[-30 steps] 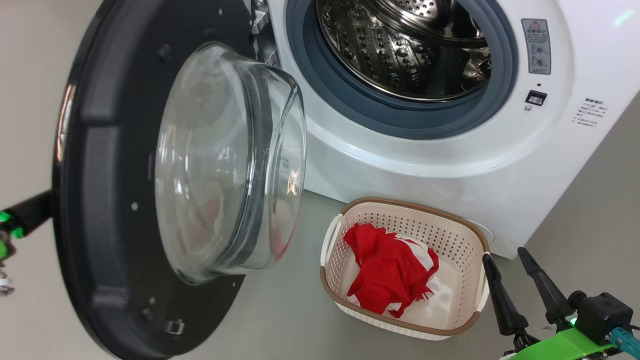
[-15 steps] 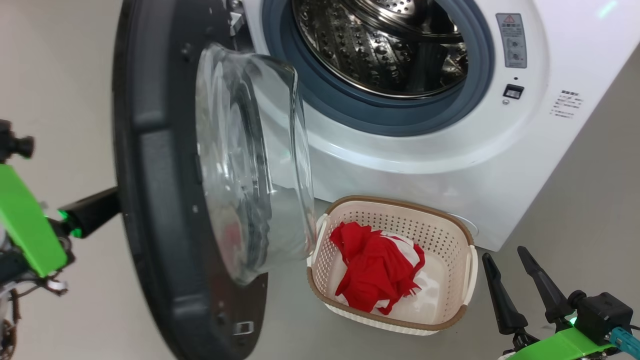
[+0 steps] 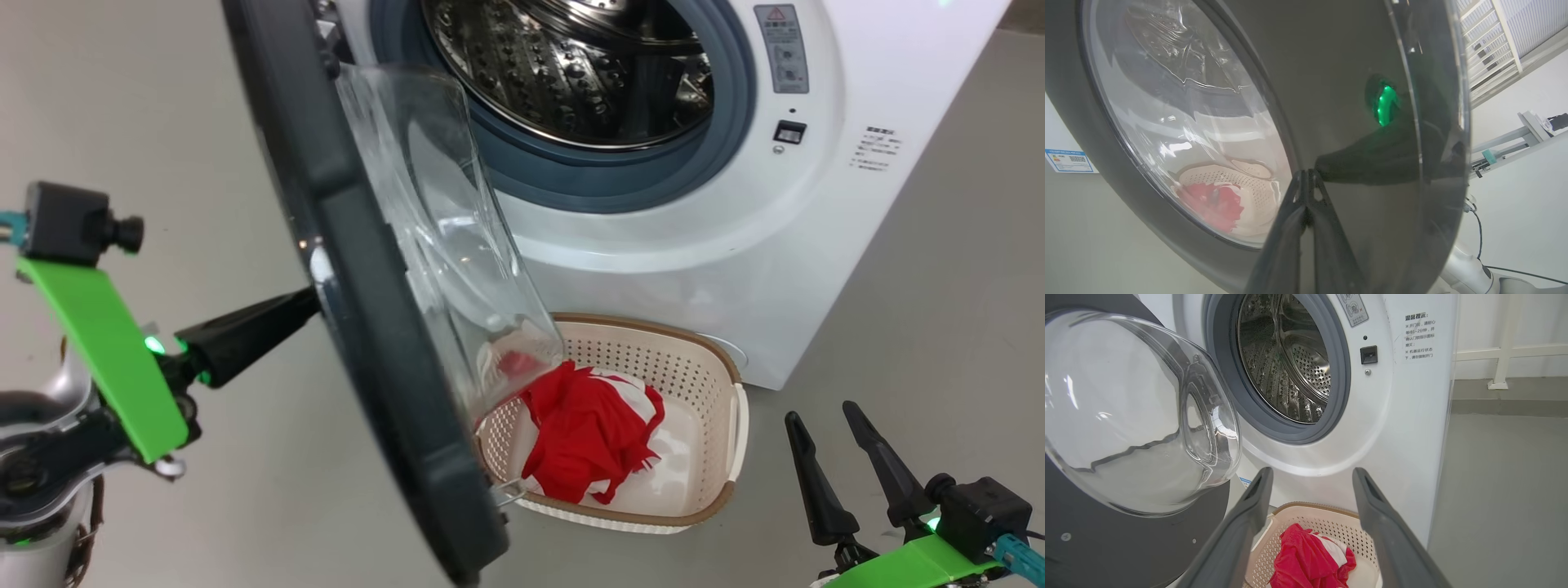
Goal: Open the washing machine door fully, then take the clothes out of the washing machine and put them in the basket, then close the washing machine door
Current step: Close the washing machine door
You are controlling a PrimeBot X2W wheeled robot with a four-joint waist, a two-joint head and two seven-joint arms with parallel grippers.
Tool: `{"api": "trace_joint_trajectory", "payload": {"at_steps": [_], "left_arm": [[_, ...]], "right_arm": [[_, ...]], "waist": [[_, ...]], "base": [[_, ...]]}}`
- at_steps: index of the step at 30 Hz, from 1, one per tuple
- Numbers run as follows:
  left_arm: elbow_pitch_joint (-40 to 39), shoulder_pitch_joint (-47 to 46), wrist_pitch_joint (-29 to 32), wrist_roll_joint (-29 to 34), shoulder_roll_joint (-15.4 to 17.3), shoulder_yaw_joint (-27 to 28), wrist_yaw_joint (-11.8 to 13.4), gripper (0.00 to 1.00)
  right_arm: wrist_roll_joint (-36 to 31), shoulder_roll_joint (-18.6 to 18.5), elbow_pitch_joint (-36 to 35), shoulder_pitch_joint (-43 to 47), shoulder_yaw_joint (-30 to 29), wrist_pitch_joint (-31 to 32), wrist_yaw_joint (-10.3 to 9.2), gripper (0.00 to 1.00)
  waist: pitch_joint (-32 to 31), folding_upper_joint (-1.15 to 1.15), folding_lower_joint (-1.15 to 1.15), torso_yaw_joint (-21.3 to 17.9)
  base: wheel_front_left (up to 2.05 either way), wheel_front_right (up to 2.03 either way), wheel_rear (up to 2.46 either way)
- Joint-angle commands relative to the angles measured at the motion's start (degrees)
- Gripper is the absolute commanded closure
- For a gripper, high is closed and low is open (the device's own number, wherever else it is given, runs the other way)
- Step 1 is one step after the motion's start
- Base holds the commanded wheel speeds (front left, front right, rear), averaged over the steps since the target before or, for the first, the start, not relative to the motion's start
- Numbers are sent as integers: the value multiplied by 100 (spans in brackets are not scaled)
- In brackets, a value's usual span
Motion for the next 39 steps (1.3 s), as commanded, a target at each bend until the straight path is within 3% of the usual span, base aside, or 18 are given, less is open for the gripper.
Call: {"api": "trace_joint_trajectory", "payload": {"at_steps": [1, 18, 33, 38, 39], "left_arm": [[-198, -322, -60, -73, 175, 211, -46, 100], [130, -387, -810, -69, 322, -125, -46, 100], [580, 637, -1790, -25, 313, -10, -46, 100], [699, 970, -2070, -29, 268, -17, -46, 89], [732, 1049, -2153, -44, 238, -18, -46, 82]], "right_arm": [[-61, -66, -153, -153, 92, -37, 36, 0], [-65, -37, -140, -116, 73, -37, 36, 0], [-44, -21, -111, 79, 126, -37, 36, 0], [-37, -25, -105, 112, 148, -37, 36, 0], [-36, -26, -103, 115, 152, -37, 36, 0]], "waist": [[16, 0, 0, -40], [-60, 0, 0, -60], [-372, 0, 0, 134], [-426, 0, 0, 176], [-435, 0, 0, 184]], "base": [[0, 0, 0], [0, 0, 0], [0, 0, 0], [0, 0, 0], [0, 0, 0]]}}
